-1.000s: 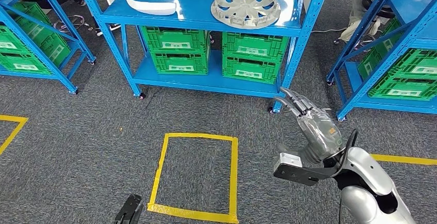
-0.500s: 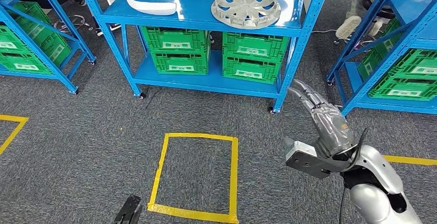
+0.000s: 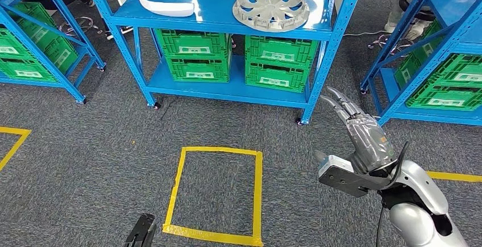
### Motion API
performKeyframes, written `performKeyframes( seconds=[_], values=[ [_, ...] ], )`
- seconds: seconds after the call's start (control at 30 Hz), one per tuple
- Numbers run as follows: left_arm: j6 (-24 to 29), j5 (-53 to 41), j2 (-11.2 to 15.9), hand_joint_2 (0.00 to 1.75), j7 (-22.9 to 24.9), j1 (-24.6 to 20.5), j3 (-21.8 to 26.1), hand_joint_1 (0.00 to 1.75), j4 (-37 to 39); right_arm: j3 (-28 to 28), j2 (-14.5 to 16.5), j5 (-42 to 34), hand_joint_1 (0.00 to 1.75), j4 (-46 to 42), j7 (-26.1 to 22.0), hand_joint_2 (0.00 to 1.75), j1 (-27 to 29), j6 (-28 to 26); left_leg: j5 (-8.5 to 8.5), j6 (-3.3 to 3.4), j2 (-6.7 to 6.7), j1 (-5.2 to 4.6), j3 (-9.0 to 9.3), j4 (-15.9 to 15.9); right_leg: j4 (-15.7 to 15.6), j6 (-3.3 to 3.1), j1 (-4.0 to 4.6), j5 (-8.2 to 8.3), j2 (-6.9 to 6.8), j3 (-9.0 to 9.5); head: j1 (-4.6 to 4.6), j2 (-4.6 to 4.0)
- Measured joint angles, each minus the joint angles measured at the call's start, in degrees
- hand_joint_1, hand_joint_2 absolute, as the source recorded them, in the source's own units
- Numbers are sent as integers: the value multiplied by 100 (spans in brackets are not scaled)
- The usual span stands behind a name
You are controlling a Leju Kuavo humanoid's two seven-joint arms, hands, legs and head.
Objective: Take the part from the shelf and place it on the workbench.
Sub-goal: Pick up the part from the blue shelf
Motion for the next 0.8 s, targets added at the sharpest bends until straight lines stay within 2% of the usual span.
performKeyframes(
  seconds=[0.8],
  values=[
    [-87, -103, -3, 0, 7, -17, 31, 0, -2, -101, -42, 2, 0, -120, 109, 175, 110, 79, 0, 0, 0, 0, -2, -1, 0, 0, 0, 0, 0, 0, 0, 0]
  ],
)
